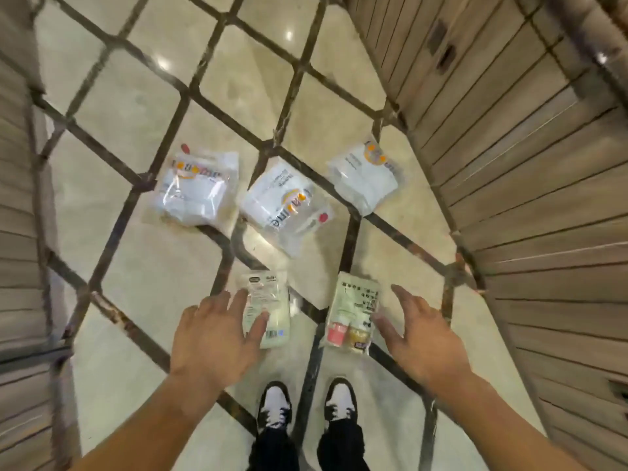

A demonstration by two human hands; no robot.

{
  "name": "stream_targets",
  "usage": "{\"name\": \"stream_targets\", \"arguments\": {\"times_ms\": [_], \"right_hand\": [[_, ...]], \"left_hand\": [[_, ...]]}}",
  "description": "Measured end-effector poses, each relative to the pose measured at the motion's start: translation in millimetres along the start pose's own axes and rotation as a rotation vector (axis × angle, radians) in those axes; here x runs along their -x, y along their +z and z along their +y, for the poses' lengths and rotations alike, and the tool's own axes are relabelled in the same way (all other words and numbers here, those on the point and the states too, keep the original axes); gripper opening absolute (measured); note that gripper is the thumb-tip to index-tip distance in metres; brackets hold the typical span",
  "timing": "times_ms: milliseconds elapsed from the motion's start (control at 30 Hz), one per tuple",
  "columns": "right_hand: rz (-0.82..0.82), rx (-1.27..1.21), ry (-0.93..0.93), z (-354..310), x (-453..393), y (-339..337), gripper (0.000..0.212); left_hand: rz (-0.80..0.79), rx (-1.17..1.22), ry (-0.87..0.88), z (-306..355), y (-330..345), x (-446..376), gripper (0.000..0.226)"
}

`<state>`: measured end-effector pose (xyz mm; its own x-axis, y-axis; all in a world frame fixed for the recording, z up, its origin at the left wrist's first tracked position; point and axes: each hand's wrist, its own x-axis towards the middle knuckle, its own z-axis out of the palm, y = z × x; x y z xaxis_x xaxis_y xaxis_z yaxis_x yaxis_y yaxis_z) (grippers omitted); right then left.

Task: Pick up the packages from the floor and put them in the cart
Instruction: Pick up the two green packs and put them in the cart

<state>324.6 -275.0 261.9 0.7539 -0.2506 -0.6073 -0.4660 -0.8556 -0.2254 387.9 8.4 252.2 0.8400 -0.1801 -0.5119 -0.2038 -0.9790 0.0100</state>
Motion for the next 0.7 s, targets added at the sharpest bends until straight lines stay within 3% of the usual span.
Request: {"name": "stream_targets", "arguments": {"times_ms": [100,267,433,567,633,700], "right_hand": [[-0.068,-0.051,0.065,33.4,-60.5,76.7,0.072],[-0.080,-0.287,0.211,79.2,-134.6,200.4,0.072],[-0.041,-0.335,0.339,118.6,-188.0,288.6,0.085],[-0.005,-0.512,0.432,131.1,-220.4,327.2,0.102],[0.021,-0.652,0.463,134.4,-235.4,341.4,0.088],[0.083,-0.778,0.499,135.1,-246.9,351.4,0.073]], "left_hand": [[-0.072,0.092,-0.020,5.3,85.7,-48.9,0.070],[-0.036,0.307,-0.137,1.0,231.8,-114.1,0.066],[-0.085,0.397,-0.336,-19.5,331.8,-167.7,0.094],[-0.089,0.717,-0.587,-29.1,374.9,-199.1,0.110],[-0.120,0.924,-0.633,-34.3,386.7,-205.8,0.108],[-0.146,1.041,-0.619,-38.9,395.3,-207.5,0.083]]}}
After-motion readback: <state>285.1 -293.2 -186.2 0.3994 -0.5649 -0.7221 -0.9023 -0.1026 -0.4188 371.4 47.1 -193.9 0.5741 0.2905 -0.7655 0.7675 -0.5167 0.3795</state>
